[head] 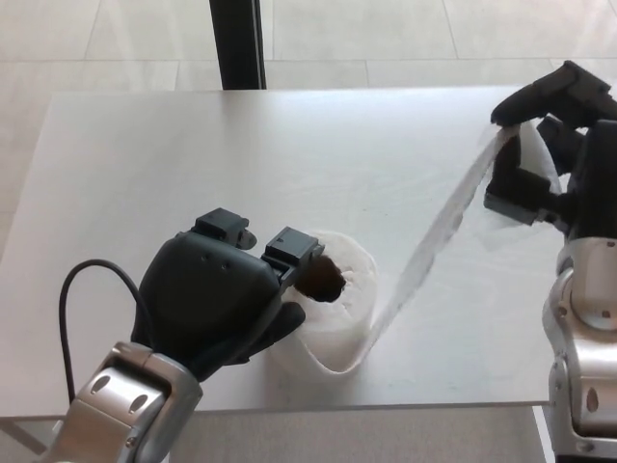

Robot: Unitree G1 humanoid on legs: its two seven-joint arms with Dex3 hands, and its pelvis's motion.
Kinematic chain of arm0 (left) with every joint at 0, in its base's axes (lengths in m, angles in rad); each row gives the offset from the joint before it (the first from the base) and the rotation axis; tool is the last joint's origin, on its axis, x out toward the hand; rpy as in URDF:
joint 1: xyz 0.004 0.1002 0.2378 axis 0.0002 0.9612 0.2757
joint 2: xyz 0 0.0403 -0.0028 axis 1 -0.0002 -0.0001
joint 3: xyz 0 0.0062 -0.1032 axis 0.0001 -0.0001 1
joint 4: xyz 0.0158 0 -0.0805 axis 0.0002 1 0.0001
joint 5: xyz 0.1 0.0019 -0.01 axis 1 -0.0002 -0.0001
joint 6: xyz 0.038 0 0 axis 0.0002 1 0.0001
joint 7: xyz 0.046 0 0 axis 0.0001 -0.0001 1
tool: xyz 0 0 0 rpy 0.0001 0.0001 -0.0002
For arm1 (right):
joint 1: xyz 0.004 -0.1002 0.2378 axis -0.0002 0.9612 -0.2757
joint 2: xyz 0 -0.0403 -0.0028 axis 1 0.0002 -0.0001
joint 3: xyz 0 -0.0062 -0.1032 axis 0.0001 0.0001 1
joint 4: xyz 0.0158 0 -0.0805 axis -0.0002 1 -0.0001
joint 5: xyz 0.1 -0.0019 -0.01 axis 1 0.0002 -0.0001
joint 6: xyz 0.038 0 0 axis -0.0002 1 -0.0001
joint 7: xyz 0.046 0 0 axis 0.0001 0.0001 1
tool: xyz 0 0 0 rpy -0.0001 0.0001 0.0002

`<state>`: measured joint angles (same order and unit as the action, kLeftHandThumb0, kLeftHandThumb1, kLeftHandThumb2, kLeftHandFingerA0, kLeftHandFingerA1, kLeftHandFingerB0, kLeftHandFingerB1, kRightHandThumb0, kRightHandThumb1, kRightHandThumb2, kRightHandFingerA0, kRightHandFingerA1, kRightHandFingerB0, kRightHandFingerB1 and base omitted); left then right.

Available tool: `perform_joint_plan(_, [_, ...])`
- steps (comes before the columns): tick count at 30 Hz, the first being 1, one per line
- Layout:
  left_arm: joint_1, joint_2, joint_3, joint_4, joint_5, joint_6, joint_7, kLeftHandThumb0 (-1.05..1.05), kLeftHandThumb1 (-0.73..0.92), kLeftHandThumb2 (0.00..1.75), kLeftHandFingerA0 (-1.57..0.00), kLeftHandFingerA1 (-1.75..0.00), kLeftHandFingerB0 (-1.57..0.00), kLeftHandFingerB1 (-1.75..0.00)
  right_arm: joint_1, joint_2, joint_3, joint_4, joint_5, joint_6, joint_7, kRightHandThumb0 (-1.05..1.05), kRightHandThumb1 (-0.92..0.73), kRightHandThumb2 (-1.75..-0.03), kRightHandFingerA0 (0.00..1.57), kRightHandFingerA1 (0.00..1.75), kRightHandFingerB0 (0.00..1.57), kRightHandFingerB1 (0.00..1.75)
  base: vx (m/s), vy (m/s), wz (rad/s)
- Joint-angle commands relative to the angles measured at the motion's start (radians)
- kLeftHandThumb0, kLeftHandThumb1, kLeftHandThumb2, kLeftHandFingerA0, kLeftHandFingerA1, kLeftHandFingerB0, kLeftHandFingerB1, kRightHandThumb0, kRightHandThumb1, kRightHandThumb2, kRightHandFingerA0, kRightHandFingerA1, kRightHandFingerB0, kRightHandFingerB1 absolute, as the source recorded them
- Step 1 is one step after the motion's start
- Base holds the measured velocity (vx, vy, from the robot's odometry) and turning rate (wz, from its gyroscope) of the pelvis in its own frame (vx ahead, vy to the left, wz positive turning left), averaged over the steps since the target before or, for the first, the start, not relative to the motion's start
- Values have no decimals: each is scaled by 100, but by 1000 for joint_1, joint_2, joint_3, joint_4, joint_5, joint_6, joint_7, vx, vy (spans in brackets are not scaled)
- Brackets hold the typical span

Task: A toilet paper roll is kept in the middle of the desk infront of the robot. The robot places its left hand on the top of the toilet paper roll to hold it still and uses its right hand to tear off a piece of toilet paper from it and hands the paper to a person

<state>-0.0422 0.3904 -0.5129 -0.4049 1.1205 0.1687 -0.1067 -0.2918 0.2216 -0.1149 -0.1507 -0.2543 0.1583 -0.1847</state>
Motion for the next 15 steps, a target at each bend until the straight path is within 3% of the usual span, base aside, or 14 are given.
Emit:
perform_joint_plan(1, [62,25,-19,44,16,-38,-20,-57,79,63,-42,-65,-43,-53,-135,263,-192,-108,405,224,-195,-10,-38,-147,100,175,77,164,0,0,0])
perform_joint_plan(4, [77,28,-21,43,20,-42,3,-57,78,62,-45,-66,-45,-54,-177,320,-236,-106,466,211,-277,-11,-45,-139,98,175,67,166,0,0,0])
perform_joint_plan(5, [79,29,-21,44,20,-40,0,-55,59,103,-45,-70,-36,-61,-203,332,-255,-97,507,197,-306,-13,-51,-129,98,175,60,169,0,0,0])
perform_joint_plan(6, [78,28,-23,48,22,-41,5,-55,58,102,-46,-71,-37,-61,-244,341,-281,-84,567,173,-343,-16,-44,-134,98,175,71,167,0,0,0])
perform_joint_plan(7, [79,29,-24,51,23,-43,10,-57,78,63,-44,-66,-44,-55,-268,343,-293,-76,592,158,-367,-16,-41,-141,103,175,73,170,0,0,0])
perform_joint_plan(15, [99,35,-33,47,30,-49,28,-57,78,63,-46,-67,-46,-55,-391,308,-347,-24,714,103,-440,-21,-45,-142,108,175,87,173,0,0,0])
